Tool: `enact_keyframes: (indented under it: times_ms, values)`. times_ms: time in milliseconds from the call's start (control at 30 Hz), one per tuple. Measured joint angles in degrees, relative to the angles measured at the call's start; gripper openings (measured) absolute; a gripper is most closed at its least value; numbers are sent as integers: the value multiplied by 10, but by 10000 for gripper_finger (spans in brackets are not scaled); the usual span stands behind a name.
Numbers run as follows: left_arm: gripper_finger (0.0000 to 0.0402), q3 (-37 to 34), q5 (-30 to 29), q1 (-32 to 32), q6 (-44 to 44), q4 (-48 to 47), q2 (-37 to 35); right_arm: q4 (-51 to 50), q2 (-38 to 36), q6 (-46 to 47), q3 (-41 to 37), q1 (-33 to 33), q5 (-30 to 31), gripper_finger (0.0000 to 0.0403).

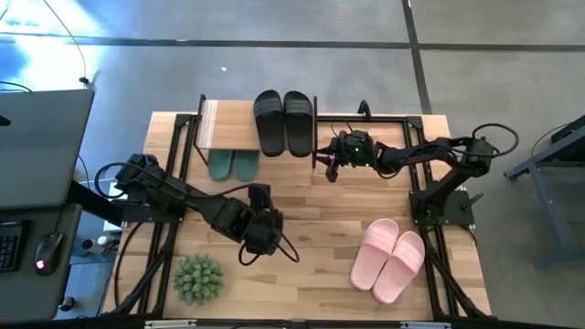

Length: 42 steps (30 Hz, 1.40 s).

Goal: Pick and place slides into the shelf
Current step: Put the left pink slide under the shelf

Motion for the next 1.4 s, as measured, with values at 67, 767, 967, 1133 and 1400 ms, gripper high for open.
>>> enact_keyframes:
  times_ms: [67, 767, 967, 1133, 1400]
  values:
    - [184, -1, -4, 8, -35, -34, -5, -22, -10, 0, 0, 0, 1, 115]
    - [184, -190, -17, 93, -55, 9, -328, -344, -354, 48, -1, 175, 17, 115]
    - [184, -287, 18, 116, -13, 101, -427, -465, -454, 46, 28, 356, 216, 115]
    - [184, -304, 33, 118, 17, 131, -441, -541, -442, 87, 93, 500, 321, 115]
    - [184, -304, 41, 118, 22, 130, -438, -788, -308, 309, 259, 661, 482, 115]
